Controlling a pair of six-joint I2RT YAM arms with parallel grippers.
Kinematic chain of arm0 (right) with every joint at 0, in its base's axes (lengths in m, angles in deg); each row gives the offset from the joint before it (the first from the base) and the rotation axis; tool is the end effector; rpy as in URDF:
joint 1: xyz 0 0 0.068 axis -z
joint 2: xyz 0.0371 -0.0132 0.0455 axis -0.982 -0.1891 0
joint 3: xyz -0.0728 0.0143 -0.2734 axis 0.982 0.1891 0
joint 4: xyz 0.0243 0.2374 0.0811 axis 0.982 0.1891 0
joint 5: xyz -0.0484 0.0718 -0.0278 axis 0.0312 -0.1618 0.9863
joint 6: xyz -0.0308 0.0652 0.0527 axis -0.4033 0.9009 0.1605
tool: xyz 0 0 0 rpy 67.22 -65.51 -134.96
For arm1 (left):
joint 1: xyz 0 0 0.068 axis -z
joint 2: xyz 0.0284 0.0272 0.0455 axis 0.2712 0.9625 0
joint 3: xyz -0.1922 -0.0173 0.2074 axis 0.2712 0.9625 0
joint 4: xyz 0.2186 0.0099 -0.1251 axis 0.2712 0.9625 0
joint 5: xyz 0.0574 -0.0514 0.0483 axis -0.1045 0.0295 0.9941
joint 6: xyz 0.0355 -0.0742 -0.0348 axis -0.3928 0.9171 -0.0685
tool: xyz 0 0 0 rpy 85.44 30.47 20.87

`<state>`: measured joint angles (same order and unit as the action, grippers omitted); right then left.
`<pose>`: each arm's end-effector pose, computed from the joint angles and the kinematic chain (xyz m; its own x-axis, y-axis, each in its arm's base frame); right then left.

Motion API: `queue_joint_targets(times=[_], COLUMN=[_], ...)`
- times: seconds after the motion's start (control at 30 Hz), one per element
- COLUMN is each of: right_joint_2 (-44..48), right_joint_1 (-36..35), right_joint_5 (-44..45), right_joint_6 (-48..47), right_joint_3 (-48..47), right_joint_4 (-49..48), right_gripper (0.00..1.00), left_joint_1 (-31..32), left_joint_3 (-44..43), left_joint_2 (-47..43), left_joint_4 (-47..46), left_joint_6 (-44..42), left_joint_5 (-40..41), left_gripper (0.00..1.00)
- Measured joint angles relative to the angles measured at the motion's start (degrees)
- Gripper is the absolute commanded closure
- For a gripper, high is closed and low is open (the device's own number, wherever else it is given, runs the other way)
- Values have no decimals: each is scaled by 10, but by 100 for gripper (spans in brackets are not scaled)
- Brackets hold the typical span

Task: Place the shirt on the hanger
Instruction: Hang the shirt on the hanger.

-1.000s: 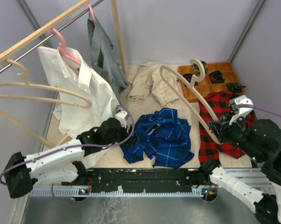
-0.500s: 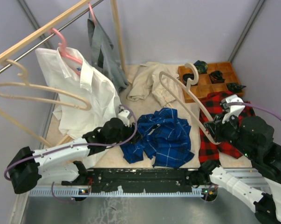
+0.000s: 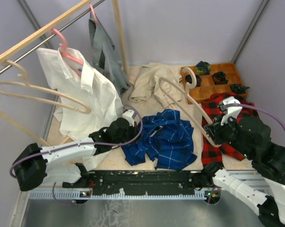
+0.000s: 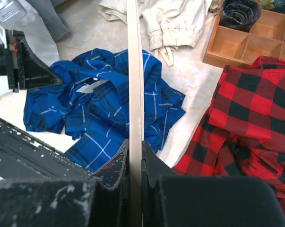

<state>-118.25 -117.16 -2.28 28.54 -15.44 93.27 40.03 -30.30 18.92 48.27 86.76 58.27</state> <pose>0.0559 0.0249 0.4066 -0.4017 -0.1426 -0.9046 -0.4216 0.9057 0.0444 0.1640 -0.2229 0.2085 -0.6463 0.0114 -0.7630 0.4890 0.7738 -0.4025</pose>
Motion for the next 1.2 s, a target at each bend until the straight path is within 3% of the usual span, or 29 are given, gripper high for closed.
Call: queue_joint_targets(times=[0.33,0.63,0.87,1.2], right_joint_2=[-12,-72,-98,-111], right_joint_1=[0,0,0,0], right_joint_5=[-25,-55,-100,-189], right_joint_6=[-30,-37,-34,-31], right_joint_3=[-111,-220,-228,-160], right_joint_4=[55,125,147,137], right_gripper=[100,100,100,100], left_joint_1=[-15,-93,-151,-158], left_joint_3=[-179,-337,-394,-485], left_joint_2=[57,137,179,210], left_joint_4=[140,266,333,394], left_joint_6=[-20,-57,-83,-123], left_joint_5=[52,36,14,10], left_gripper=[100,100,100,100])
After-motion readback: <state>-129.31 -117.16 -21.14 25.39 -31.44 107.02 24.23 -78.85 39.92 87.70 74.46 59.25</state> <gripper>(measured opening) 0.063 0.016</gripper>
